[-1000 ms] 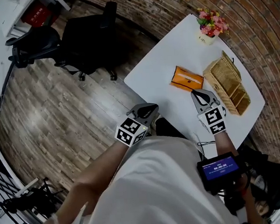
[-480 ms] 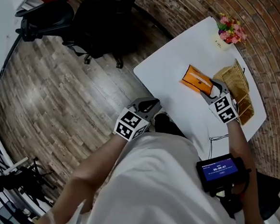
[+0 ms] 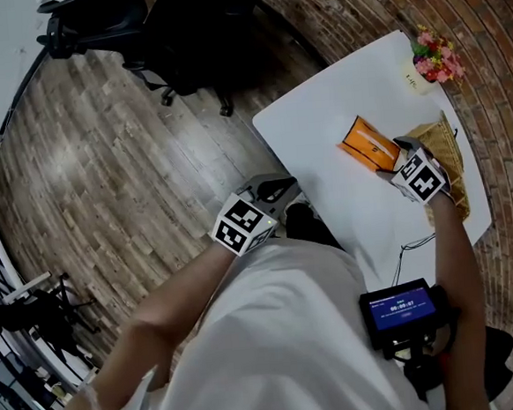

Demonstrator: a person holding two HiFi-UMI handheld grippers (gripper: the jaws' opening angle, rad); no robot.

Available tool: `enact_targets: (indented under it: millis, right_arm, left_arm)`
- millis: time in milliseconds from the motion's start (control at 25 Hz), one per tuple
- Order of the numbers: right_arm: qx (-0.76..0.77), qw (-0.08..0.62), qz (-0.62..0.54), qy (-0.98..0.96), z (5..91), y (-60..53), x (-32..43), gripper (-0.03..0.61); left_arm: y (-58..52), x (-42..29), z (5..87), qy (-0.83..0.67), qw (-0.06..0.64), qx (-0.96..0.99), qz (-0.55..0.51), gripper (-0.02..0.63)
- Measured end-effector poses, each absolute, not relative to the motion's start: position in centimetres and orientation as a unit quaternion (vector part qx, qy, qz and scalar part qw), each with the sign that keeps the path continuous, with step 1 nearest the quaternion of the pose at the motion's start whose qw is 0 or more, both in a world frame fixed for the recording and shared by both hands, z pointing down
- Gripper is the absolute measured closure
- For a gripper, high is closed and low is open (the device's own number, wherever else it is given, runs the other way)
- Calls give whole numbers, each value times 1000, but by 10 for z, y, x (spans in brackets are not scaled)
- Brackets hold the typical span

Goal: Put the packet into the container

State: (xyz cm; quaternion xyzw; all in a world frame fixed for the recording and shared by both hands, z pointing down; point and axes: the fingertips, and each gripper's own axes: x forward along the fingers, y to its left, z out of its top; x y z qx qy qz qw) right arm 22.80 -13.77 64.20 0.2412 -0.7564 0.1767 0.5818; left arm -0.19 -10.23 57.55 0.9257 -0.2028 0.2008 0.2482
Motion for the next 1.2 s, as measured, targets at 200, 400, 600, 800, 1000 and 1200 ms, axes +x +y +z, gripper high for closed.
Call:
enact_targets:
  millis: [200,400,600,800,1000,1200]
  right_arm:
    - [243,586,180,-752,648,-135,227,210]
    - [252,586,182,-749,650,-138,224,223]
    - [265,582,183,-746,645,-136,220,295]
    - [283,577,162,-749,645,-135,220,327]
    - [298,574,162,-746,639,-130,217,339]
    - [317,565,166,-743,633,-127,216,344]
  left_arm:
    - [-102,-5,575,-207,251,924,199,603]
    - [-104,-9,574,-210,248,924,201,603]
    - [-104,-3,574,-208,246,925,200,603]
    - [-100,3,573,-197,243,928,202,603]
    - [-98,3,571,-190,240,930,204,603]
    - [-95,3,573,-181,238,931,207,603]
